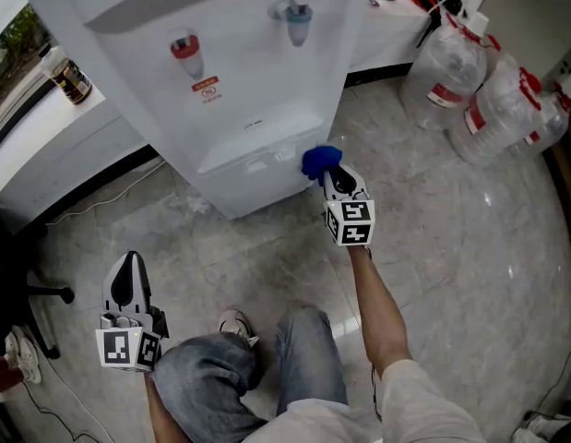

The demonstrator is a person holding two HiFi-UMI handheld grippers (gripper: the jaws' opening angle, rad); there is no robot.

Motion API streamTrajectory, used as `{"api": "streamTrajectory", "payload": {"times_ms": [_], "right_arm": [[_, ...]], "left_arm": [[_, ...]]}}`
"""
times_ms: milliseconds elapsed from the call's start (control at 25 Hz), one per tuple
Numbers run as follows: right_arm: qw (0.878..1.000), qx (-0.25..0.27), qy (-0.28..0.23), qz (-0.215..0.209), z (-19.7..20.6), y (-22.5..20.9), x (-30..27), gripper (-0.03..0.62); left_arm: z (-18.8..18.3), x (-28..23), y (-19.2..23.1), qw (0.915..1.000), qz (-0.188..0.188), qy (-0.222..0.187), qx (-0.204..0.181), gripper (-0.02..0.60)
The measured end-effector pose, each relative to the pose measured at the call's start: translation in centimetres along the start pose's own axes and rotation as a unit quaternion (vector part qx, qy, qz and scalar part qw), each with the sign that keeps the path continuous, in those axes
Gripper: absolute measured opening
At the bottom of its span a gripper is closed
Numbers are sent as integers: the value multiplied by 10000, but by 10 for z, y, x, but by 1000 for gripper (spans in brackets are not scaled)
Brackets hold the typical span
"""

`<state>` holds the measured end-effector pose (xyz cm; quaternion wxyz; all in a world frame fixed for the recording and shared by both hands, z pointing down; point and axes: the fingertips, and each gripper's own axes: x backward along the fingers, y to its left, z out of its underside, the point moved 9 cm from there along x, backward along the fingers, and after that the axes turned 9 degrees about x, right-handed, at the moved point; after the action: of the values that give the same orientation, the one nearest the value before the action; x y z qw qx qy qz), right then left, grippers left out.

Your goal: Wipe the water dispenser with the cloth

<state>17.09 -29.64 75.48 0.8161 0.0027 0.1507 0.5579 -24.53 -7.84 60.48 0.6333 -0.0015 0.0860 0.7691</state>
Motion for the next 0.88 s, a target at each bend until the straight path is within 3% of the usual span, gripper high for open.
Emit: {"api": "streamTrajectory", "payload": {"times_ms": [160,320,560,880], "right_arm": [[9998,177,-18,-85,0,2,9,66],[9991,251,-104,-326,4,33,33,66],[9945,-5,-193,-1030,10,124,45,66],[9758,-71,-133,-2182,4,249,21,66]], "left_arm": [[2,1,-1,10000,-41,13,9,12],[1,2,-2,10000,-55,-51,4,12],[1,8,-3,9998,-84,-119,105,12],[2,18,3,9996,-155,-197,139,12]]}}
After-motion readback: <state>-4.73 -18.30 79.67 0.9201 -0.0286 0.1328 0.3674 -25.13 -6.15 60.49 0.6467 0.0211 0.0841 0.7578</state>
